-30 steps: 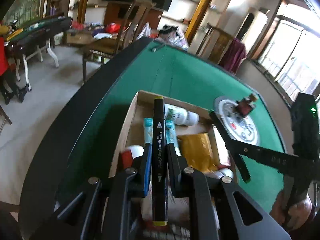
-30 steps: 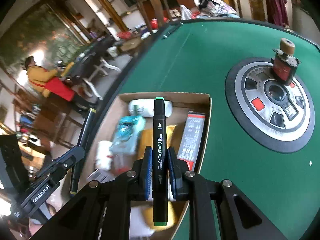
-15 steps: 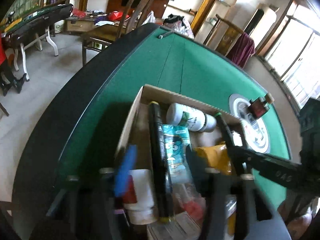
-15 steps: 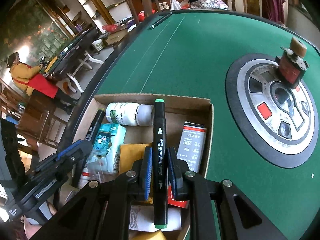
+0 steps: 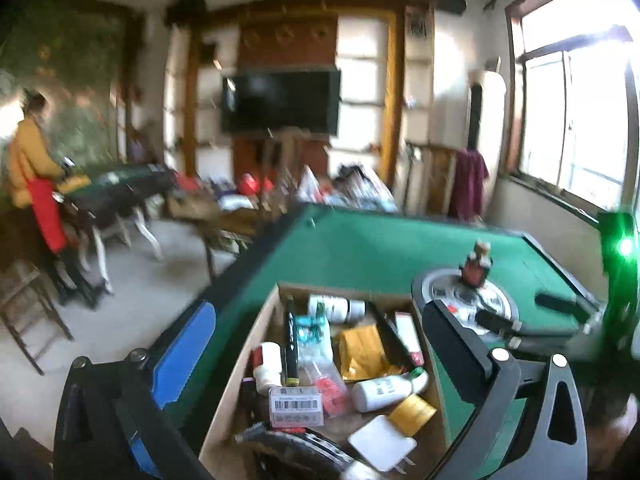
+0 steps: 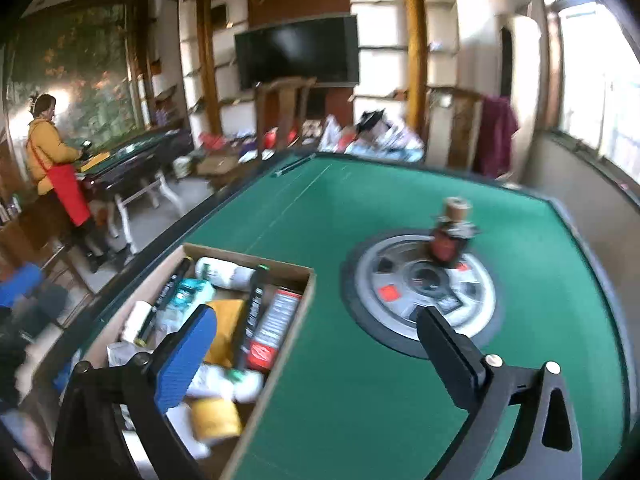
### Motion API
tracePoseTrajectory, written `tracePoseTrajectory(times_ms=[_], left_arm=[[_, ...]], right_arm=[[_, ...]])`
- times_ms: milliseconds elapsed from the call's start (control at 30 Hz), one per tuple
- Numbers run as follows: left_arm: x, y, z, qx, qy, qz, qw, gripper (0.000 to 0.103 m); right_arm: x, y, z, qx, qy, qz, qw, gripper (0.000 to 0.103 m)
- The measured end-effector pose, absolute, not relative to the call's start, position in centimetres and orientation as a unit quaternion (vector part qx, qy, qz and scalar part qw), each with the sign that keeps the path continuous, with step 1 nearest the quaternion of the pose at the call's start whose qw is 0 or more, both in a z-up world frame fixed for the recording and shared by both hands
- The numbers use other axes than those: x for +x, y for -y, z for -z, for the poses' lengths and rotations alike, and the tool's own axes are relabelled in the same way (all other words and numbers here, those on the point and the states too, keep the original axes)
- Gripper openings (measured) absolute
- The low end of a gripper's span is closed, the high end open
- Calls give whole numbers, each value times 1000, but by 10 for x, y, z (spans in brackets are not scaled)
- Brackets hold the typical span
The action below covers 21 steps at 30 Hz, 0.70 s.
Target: Organize objects
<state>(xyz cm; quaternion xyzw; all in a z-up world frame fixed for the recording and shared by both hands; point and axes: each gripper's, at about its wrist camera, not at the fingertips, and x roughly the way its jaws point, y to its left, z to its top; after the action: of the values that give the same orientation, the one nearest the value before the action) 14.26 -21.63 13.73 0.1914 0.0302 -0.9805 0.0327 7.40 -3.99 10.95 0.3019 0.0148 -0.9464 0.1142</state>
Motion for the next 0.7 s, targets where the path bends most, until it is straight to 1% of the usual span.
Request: tracePoseTrajectory(times_ms=[133,233,433,533,700], left_arm=[[158,183,-143,214,-16,975,59,103],[163,171,-138,241,-17,969,56,103],[176,179,-126,281,-78,955,50,103],[185,186,-125,272,-82,956,70,103],[196,186,-131,253,-54,960,106,103]], right_arm=[[94,25,-102,310,19,944,108,103],[111,13,-98,304,32,947,97,103],[130,1,-94,305,36,949,76,103],[138,6,-92,305,30,948,82,103],[154,23,-94,291,-2,952,92,103]])
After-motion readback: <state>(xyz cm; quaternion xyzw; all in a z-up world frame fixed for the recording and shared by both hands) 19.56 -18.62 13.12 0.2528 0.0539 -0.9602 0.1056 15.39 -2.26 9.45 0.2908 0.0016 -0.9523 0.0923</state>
